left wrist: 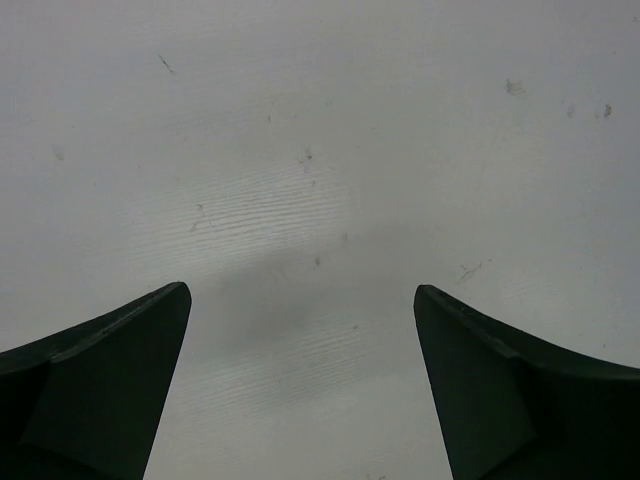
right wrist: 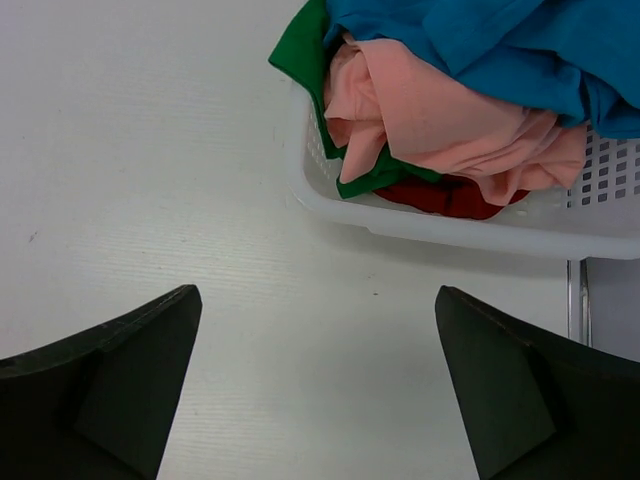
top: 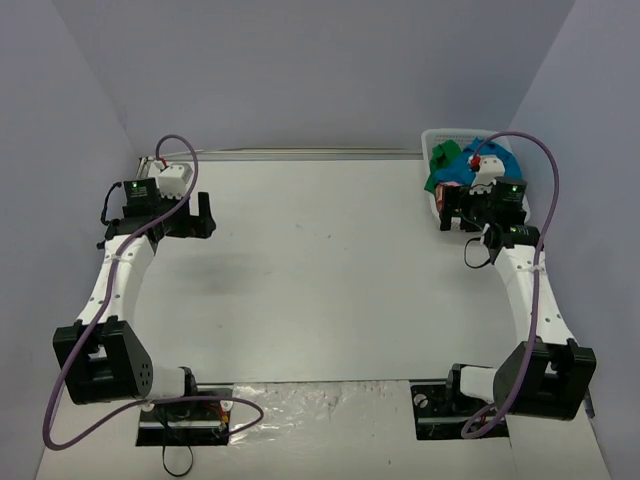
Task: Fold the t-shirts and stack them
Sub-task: Grab crumpled tshirt from bin with the right arm
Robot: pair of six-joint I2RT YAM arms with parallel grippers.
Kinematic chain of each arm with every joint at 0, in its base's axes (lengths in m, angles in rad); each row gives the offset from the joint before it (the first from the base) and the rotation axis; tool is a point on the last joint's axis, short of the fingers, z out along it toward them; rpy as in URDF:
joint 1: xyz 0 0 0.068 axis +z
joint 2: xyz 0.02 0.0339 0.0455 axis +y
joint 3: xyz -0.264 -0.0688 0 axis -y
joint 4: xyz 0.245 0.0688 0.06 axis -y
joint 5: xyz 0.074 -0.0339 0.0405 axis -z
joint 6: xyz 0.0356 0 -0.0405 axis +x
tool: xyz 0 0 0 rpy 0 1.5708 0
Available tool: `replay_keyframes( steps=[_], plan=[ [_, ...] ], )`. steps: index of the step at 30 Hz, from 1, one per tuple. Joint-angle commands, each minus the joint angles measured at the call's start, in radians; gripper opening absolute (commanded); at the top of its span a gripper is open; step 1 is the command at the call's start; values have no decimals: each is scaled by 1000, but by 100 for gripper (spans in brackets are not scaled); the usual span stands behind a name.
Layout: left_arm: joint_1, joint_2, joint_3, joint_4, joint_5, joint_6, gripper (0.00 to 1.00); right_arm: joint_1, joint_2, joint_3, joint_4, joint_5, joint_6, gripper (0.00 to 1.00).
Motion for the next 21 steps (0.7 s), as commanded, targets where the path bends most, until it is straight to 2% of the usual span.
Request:
replay_keyframes(
  steps=[1, 2, 6, 12, 21],
  plan=[
    [8, -92, -31, 46, -11, 8, 94, 13, 13, -19, 39, -66, -58, 100],
    [8, -101, -45, 58, -4, 17, 94, 16, 40, -4, 39, -90, -98, 100],
    [10, -123, -80, 71, 34, 31, 94, 25, 186, 146, 51, 119, -91, 100],
    [10, -107, -79, 69, 16, 44, 94, 13, 373, 362, 63, 161, -85, 100],
    [10, -89, -91, 77, 25, 52, 94, 8, 580, 522, 85, 324, -52, 97]
  ],
)
